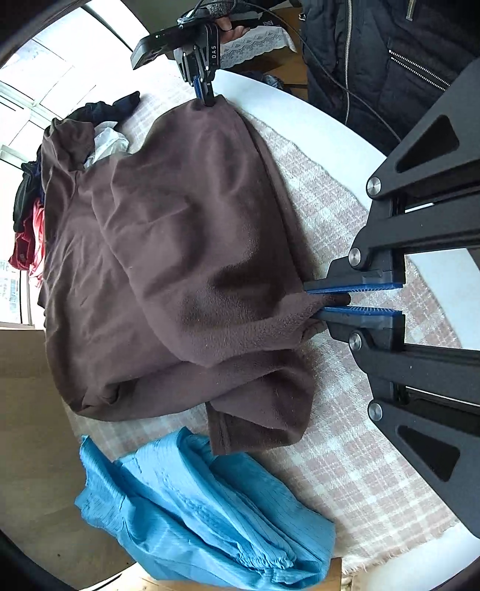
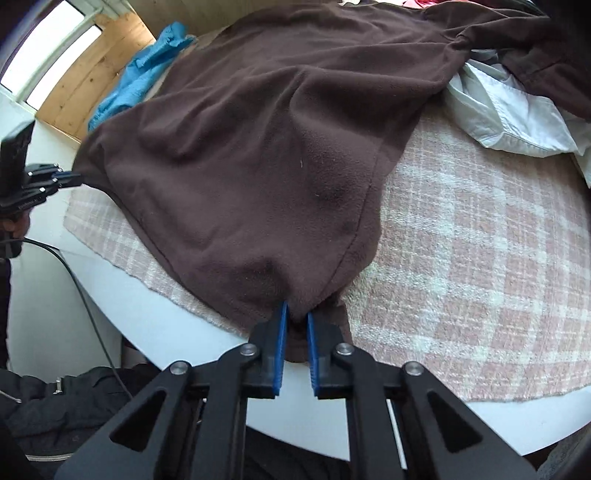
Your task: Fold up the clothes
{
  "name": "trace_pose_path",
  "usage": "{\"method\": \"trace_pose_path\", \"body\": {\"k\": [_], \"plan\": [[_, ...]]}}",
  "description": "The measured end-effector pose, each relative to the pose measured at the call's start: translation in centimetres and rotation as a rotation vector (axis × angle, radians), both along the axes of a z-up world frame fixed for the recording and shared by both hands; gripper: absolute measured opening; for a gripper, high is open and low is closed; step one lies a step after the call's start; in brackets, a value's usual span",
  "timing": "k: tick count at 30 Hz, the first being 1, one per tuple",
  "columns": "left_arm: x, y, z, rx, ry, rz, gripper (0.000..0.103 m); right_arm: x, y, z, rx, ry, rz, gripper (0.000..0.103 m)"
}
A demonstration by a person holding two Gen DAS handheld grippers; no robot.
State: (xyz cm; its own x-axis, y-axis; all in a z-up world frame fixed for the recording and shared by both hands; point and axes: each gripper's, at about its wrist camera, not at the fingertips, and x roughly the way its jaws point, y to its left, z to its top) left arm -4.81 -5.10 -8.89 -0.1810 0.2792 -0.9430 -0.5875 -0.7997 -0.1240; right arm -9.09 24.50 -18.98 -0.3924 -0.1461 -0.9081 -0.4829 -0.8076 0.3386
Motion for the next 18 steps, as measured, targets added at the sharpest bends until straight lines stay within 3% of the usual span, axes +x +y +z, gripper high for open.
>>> {"method": "trace_pose_path", "body": {"k": [4,6,9,12,14,16,18], "plan": [[2.2,-0.5,2.5,0.024,0.034,-0.011,0.006,5.6,2.2,4.7,-0.01,0.064,-0.059,0.008],[4.4,0.7,3.2,0.025,0.024,-0.046,0.006,8.9,3.4,5.8,0.022,0.052,-0.106,0.008],[7.3,2.7,2.5,0.034,-0.026,-0.09,0.006,12.3,5.0,4.4,0.14,-0.123,-0.147,0.018],[9.5,3.4,0.0,0.006,-0.089,-0.069,0.009,14.1,5.9,2.6,0.249,-0.257,-0.16,0.018],[10.4,2.8,-1.6,0.016,-0.134,-0.021,0.01,14.4,5.4,2.8,0.251,-0.216,-0.118,0.019],[11.2,2.1,-2.7,-0.023,-0.13,0.026,0.01,13.8,4.2,3.1,0.222,-0.154,-0.043,0.033],[11.2,1.7,-3.5,-0.061,-0.119,0.051,0.007,12.8,2.9,2.9,0.225,-0.133,0.03,0.036]]}}
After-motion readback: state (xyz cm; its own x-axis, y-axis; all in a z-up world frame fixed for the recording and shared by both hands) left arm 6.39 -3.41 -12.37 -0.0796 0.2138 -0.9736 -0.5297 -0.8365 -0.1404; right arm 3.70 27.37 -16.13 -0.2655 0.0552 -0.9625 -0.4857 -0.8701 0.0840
